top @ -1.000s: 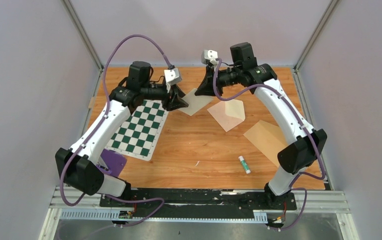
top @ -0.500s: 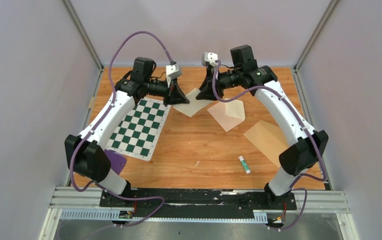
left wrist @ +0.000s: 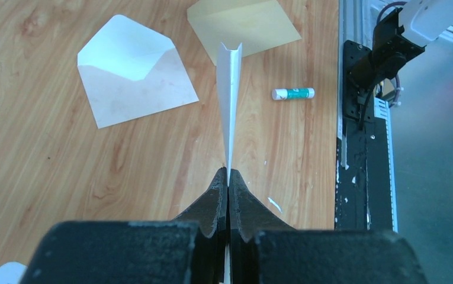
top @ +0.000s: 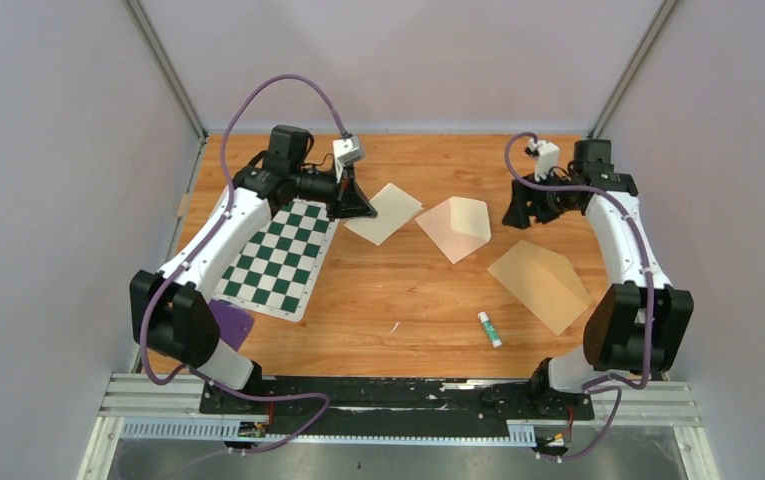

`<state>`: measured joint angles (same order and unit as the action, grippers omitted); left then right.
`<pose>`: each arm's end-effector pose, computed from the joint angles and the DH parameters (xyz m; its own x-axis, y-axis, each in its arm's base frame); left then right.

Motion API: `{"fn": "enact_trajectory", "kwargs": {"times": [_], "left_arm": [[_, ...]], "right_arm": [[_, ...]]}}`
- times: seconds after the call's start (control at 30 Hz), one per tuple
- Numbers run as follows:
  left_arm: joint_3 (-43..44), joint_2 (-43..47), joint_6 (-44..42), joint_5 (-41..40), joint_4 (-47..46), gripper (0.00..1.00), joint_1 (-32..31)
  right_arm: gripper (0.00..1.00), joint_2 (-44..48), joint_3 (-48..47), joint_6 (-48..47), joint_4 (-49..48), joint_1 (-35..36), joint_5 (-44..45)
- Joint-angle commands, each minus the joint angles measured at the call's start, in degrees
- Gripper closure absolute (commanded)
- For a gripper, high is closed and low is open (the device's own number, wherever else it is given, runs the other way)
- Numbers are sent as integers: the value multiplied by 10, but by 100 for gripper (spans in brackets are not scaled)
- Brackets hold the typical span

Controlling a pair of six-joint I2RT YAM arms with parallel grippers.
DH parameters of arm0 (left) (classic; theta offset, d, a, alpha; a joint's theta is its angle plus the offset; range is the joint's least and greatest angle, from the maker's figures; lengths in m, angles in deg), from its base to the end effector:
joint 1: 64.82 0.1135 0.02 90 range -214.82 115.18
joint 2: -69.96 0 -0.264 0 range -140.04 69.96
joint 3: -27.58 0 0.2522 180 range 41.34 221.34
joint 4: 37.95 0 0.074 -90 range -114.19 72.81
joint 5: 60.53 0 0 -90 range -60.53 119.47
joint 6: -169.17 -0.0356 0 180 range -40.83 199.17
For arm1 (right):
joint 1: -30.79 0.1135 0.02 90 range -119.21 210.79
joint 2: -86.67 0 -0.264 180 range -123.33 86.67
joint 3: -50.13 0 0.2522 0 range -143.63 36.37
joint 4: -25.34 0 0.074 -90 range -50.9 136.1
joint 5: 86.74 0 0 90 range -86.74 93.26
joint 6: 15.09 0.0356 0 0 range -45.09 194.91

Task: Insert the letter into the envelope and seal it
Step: Fold the letter, then pick up the envelope from the center of the board.

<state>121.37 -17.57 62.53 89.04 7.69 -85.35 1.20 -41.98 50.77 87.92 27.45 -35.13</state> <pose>0.2987 -0.1446 0.3464 -0.3397 0.2821 -0.8972 0.9383 0.1668 -0.3028 0.3075 0.0042 0.3214 -0.6314 -0.2842 -0.7215 -0.6134 0.7523 0.2404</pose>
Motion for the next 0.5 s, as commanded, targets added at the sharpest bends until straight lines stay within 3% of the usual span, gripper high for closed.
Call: {"fn": "enact_trajectory", "kwargs": {"times": [0.0,0.23,0.47], "left_arm": [[2,27,23,-2,-27,100,3],[-3,27,24,-2,-30,100,3],[-7,33,18,-11,-26,100,7]], "right_arm": [[31,-24,34,-56,44,-70,182],[24,-134,16,-119,60,-110,302],[28,-198,5,-149,53,-119,322]]}}
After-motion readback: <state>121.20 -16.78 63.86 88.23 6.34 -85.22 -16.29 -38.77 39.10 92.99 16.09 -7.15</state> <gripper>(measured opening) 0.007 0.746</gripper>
